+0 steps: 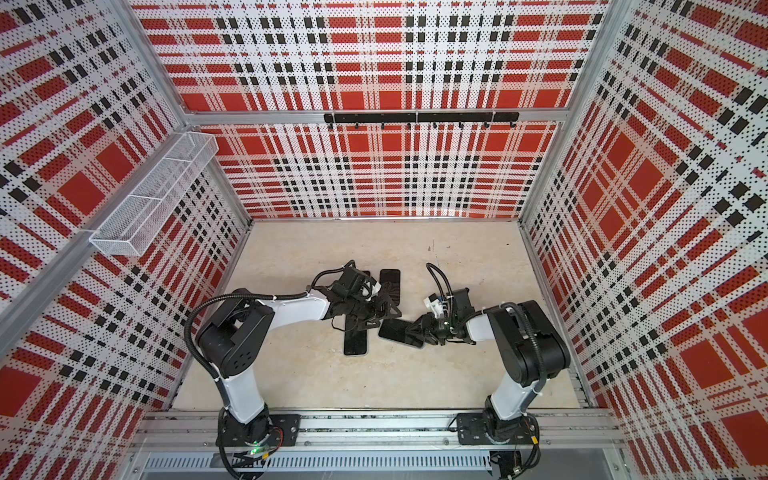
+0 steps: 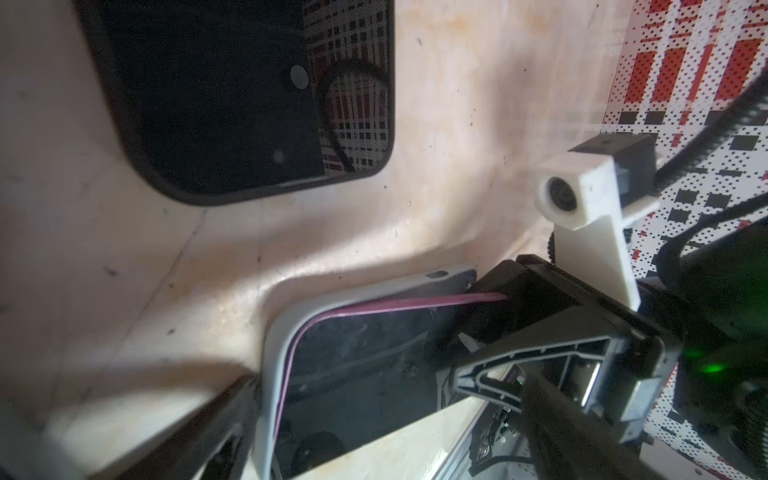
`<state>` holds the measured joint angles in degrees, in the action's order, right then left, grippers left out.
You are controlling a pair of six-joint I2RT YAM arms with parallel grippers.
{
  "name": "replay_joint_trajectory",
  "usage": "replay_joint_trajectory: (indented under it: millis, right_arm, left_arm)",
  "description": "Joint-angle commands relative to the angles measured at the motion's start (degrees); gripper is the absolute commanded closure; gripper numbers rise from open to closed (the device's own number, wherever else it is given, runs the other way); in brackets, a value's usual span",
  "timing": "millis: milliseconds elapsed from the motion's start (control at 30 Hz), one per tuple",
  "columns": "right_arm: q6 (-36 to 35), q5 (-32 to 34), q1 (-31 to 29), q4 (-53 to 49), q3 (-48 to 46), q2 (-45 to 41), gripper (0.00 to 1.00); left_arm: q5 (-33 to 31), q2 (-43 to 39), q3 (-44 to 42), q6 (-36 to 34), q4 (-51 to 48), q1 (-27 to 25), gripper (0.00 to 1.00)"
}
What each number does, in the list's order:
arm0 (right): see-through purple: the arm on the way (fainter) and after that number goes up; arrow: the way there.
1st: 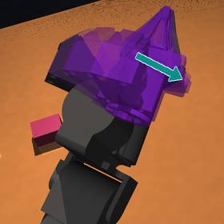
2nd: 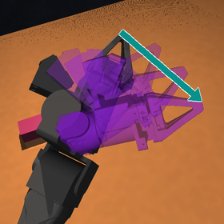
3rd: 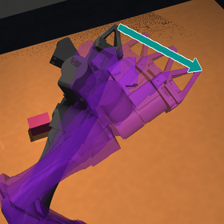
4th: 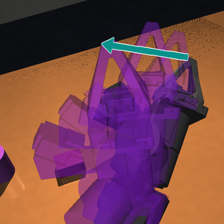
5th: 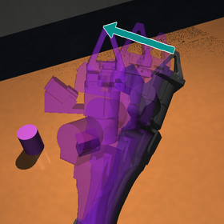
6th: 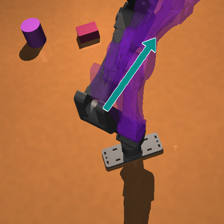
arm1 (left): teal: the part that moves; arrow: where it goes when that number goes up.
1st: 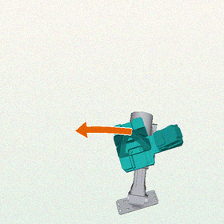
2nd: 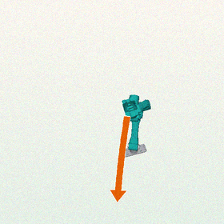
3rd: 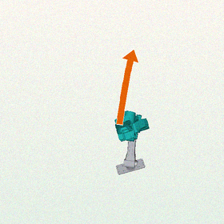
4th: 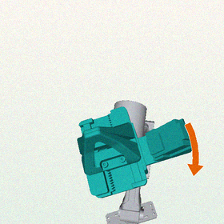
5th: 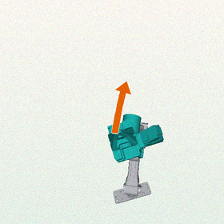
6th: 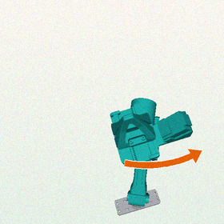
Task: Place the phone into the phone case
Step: 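Press the phone into the case with the right gripper while the left holds it, then open the right gripper and press the phone's edge into the case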
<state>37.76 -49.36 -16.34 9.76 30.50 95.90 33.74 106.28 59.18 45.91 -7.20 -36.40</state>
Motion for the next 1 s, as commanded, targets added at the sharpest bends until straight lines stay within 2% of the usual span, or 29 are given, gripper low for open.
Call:
replay_joint_trajectory:
  millis: [0, 233, 367, 733, 833, 967]
  right_arm:
    - [-0.91, 13.76, 0.21, -5.83, -1.86, -1.57, 0.51]
    - [-3.46, 22.08, -0.11, -16.35, 1.17, -11.11, 0.41]
    - [-4.54, 25.98, -0.29, -21.49, 2.43, -15.92, 0.40]
    - [-4.19, 31.17, -0.39, -28.38, 0.60, -25.93, 0.35]
    - [-3.06, 31.54, -0.36, -28.65, -0.84, -28.07, 0.39]
    - [-0.48, 30.31, -1.09, -25.34, -3.74, -28.33, 0.57]
  left_arm:
    - [0.92, 1.28, -0.38, 0.41, 1.23, -0.38, 0.01]
    - [0.82, 0.44, -0.99, 0.41, 1.85, -0.38, 0.00]
    - [0.97, -0.17, -1.49, 0.67, 2.45, -0.42, 0.00]
    - [1.82, -0.20, -1.73, 1.47, 4.61, -1.39, 0.02]
    - [2.10, 0.05, -1.78, 1.87, 5.29, -1.82, 0.06]
    - [2.23, 0.33, -1.78, 2.34, 6.06, -2.02, 0.11]
